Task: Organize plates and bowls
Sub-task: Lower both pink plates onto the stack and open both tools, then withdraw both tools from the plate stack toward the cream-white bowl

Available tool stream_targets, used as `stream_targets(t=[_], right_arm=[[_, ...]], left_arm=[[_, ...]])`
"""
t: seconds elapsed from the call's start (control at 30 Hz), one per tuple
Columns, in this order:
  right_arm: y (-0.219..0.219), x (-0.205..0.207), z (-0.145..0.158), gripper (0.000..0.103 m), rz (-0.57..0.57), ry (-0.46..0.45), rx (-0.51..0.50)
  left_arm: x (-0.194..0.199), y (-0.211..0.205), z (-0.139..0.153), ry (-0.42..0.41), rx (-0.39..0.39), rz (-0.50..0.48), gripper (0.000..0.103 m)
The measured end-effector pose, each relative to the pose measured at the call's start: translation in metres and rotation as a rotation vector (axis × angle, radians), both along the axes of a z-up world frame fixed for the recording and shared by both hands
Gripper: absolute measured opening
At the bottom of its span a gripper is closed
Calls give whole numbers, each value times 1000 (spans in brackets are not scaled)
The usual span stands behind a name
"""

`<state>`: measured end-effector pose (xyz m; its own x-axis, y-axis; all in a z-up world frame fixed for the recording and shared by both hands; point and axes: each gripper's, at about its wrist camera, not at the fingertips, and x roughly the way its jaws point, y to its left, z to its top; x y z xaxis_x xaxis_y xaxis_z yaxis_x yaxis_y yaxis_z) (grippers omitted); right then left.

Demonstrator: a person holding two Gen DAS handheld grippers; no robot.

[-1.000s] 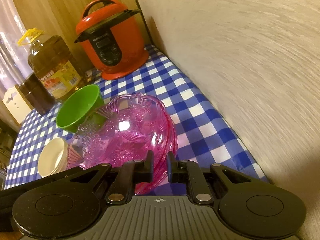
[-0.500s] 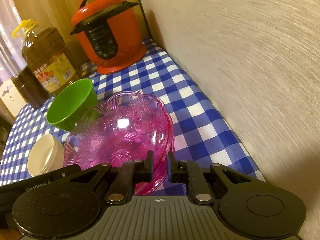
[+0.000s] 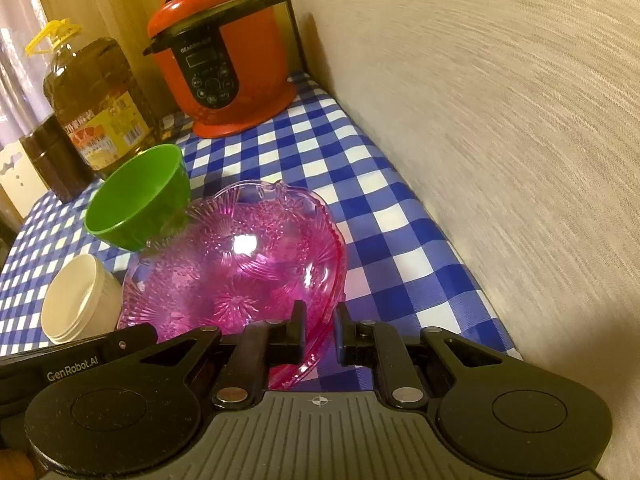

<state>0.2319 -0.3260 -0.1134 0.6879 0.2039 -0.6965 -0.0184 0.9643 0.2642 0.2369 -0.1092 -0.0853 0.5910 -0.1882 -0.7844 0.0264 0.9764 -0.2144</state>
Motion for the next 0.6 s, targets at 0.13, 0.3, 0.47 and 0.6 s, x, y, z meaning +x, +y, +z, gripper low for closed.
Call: stream_targets(t=[0.13,0.3,0.47,0.6], right_arm=[[3,0,-2,14,15,4,-25],[5,2,-3,16,22,5,-32],[2,-2,-1,60,14,-25,-29],[1,-4,-2,60,14,-24,-18]], left_arm=[[0,1,-1,-10,13,-7,16],[1,-1,0,-25,54,-14,36],[-2,5,1,-49,39,-8,54],[-3,8,0,-42,30,-1,54]])
